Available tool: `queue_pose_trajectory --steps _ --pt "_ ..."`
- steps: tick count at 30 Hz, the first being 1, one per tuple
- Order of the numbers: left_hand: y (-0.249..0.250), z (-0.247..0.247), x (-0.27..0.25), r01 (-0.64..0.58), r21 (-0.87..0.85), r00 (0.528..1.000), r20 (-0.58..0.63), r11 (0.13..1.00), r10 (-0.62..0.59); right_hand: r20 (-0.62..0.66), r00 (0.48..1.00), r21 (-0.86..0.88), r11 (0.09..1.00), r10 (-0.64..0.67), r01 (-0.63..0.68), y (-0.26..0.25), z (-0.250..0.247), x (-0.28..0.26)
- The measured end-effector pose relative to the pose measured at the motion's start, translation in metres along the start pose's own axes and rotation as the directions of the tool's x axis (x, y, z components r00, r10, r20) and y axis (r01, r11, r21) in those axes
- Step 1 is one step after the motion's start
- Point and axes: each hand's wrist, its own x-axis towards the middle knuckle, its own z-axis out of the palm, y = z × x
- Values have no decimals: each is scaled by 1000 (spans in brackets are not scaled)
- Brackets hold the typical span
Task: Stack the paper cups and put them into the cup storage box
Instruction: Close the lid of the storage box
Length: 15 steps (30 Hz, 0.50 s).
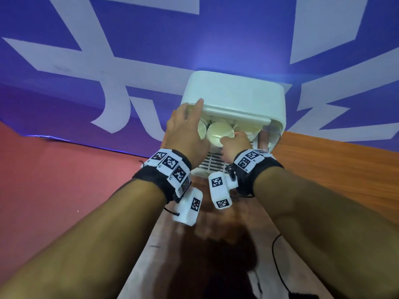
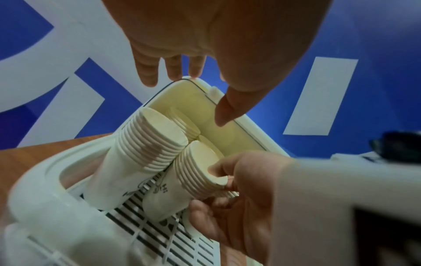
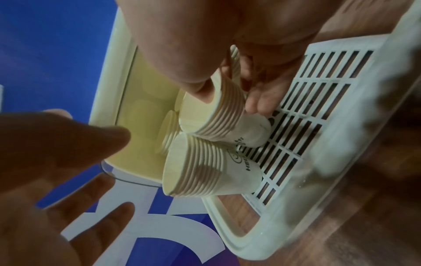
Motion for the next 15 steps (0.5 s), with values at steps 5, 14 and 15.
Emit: queue_pose_trajectory --steps 5,14,15 --pt "-5 7 -4 -1 57 1000 16 998 0 62 998 -14 1000 8 -7 10 -3 2" --pt "-3 2 -22 16 -28 1000 -6 999 -16 109 993 -66 996 -54 61 4 -28 -44" --pt "-5 2 -25 20 -40 1000 -5 999 -21 126 991 -53 997 -47 54 5 -31 -49"
